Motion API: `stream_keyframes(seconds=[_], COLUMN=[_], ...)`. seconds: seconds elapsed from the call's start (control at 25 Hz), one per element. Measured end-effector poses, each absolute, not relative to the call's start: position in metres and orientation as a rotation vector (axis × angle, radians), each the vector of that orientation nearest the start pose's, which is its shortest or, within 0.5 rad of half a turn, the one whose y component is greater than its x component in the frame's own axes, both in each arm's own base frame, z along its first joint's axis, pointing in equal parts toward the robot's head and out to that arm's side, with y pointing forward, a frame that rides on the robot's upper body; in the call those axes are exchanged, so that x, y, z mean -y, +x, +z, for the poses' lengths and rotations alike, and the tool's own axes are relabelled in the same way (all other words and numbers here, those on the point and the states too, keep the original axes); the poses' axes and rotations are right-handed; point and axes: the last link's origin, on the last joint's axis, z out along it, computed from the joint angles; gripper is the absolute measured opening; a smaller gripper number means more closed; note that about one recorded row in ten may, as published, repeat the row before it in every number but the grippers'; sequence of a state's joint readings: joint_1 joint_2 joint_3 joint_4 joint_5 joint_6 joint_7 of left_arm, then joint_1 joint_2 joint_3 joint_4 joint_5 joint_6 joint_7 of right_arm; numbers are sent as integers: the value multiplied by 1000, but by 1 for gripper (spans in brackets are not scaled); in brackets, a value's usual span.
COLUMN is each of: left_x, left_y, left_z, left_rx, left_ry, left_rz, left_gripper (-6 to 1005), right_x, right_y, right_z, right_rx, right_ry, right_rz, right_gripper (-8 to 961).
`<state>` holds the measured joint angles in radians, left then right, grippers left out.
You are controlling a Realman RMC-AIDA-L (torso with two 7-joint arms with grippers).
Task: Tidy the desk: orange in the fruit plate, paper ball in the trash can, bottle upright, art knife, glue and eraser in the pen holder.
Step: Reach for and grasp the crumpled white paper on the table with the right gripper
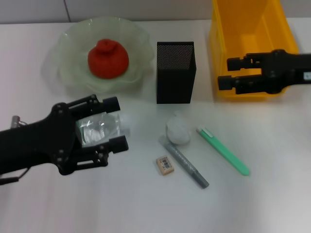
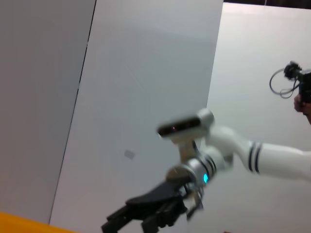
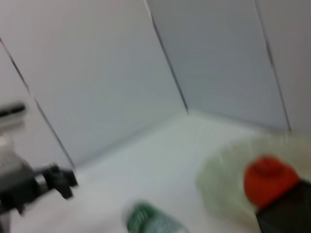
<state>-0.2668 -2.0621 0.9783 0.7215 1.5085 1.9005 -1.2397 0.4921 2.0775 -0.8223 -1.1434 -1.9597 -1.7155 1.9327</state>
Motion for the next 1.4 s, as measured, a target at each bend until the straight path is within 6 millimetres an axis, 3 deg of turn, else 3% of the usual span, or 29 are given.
stream_keyframes(seconds=[0.28,0.32,0.36,0.56,0.72,0.92,1.4], left_x=[-245,-246,-246,-246,-248,-251,-254], left_y=[-255,-255,-256,-258,-258,-255,-253], left_z=[11,11,11,8,4,0,-1], left_rx=[397,402,404,416,418,409,399], left_ry=[-2730,-2730,-2731,-2744,-2769,-2806,-2808], left_rz=[-1254,-1248,-1244,-1216,-1183,-1152,-1146], left_gripper=[787,787,787,787,787,787,786], right_x=[-362,-367,-367,-370,-372,-375,-377], right_y=[162,151,151,132,129,137,140], right_z=[43,33,33,7,-13,-41,-69], right_rx=[-846,-832,-832,-779,-763,-755,-740], right_ry=[-2878,-2898,-2898,-2919,-2909,-2883,-2881], right_rz=[162,0,0,-315,-460,-530,-466], right_gripper=[753,752,752,747,730,709,659])
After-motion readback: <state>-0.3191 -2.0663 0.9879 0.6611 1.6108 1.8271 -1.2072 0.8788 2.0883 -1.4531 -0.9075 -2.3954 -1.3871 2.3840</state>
